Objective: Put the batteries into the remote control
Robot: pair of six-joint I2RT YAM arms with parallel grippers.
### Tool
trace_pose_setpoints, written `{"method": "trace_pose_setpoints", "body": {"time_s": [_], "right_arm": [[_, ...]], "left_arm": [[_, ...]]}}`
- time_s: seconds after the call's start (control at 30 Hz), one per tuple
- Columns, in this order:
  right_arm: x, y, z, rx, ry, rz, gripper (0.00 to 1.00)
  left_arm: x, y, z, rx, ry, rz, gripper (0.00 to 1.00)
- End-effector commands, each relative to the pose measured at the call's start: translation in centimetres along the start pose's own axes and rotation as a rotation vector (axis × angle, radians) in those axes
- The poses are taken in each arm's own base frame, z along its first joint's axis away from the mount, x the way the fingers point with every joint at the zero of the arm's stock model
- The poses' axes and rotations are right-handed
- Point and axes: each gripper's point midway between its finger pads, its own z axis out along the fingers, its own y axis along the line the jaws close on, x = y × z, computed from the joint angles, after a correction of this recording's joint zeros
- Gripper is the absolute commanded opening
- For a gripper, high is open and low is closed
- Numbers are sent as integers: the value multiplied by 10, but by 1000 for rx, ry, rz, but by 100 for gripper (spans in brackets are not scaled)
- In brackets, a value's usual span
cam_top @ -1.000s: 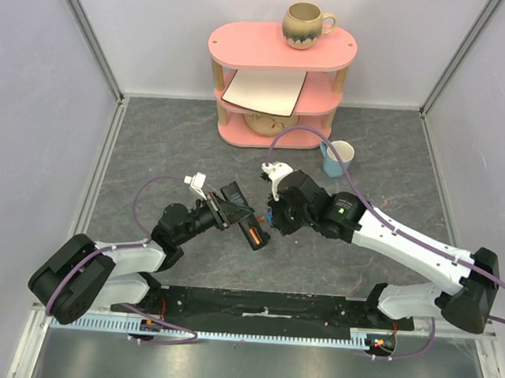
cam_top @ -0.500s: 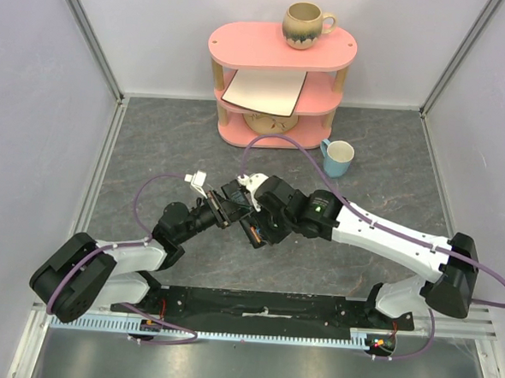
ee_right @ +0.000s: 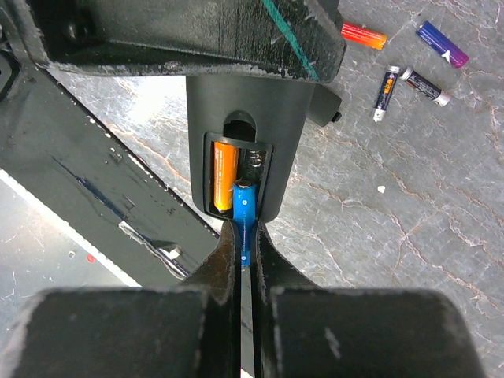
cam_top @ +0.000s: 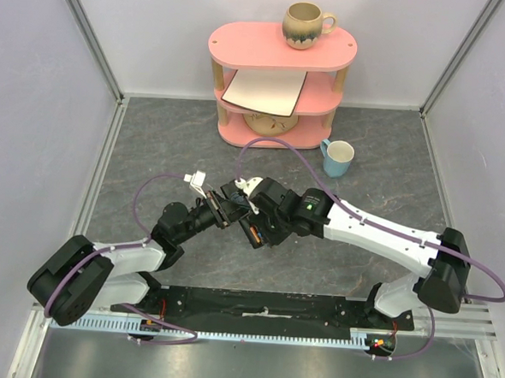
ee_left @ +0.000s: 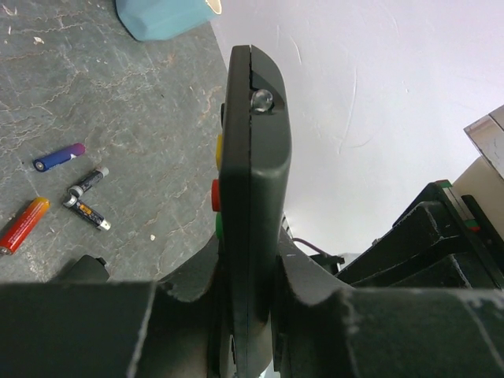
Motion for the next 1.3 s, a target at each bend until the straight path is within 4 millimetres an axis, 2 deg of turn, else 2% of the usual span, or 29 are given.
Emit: {"method": "trace_pose_setpoints", "body": {"time_s": [0.0, 0.43, 0.77, 1.07, 1.27], "right_arm": [[-9, 2, -4, 6, -8, -6, 0], [-20, -10, 0, 95, -8, -3, 0], [-26, -12, 8, 126, 26, -33, 0], [-24, -13, -1, 125, 36, -30, 0], [-27, -11, -12, 114, 13, -22, 0]], "left_arm": [[-8, -28, 1, 96, -19, 3, 2], [-1, -41, 0, 144, -2, -67, 2], [5, -50, 0, 181, 11, -95, 2], [3, -46, -2, 156, -10, -88, 2], [2, -34, 0, 95, -17, -68, 2]]}}
